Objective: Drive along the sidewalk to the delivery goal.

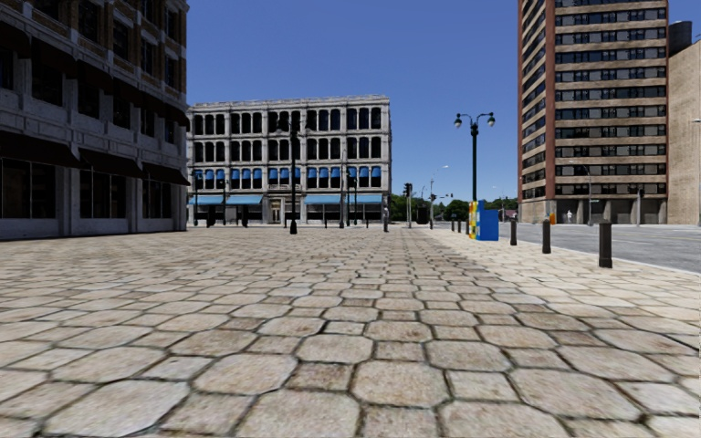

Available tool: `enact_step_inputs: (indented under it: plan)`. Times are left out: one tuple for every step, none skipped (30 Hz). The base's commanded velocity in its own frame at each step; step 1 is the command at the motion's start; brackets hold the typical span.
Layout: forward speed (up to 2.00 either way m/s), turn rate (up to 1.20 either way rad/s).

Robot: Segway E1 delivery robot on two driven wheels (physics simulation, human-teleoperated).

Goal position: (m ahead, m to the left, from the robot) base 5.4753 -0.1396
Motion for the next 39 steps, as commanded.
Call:
enact_step_inputs:
  plan:
    - [2.0, 0.0]
    - [2.0, 0.0]
    - [2.0, 0.0]
    - [2.0, 0.0]
    - [2.0, 0.0]
    - [2.0, 0.0]
    - [2.0, 0.0]
    - [2.0, 0.0]
    - [2.0, 0.0]
    - [2.0, 0.0]
    - [2.0, 0.0]
    - [2.0, 0.0]
    - [2.0, 0.0]
    - [2.0, 0.0]
    - [2.0, 0.0]
    - [2.0, 0.0]
    - [2.0, 0.0]
    - [2.0, 0.0]
    - [2.0, 0.0]
    - [2.0, 0.0]
    - [2.0, 0.0]
    - [2.0, 0.0]
    - [2.0, 0.0]
    - [2.0, 0.0]
    - [2.0, 0.0]
    - [2.0, 0.0]
    - [2.0, 0.0]
    - [2.0, 0.0]
    - [2.0, 0.0]
    - [2.0, 0.0]
    - [2.0, 0.0]
    - [2.0, 0.0]
    - [2.0, 0.0]
    - [2.0, 0.0]
    - [2.0, 0.0]
    - [2.0, 0.0]
    - [2.0, 0.0]
    - [2.0, 0.0]
    - [2.0, 0.0]
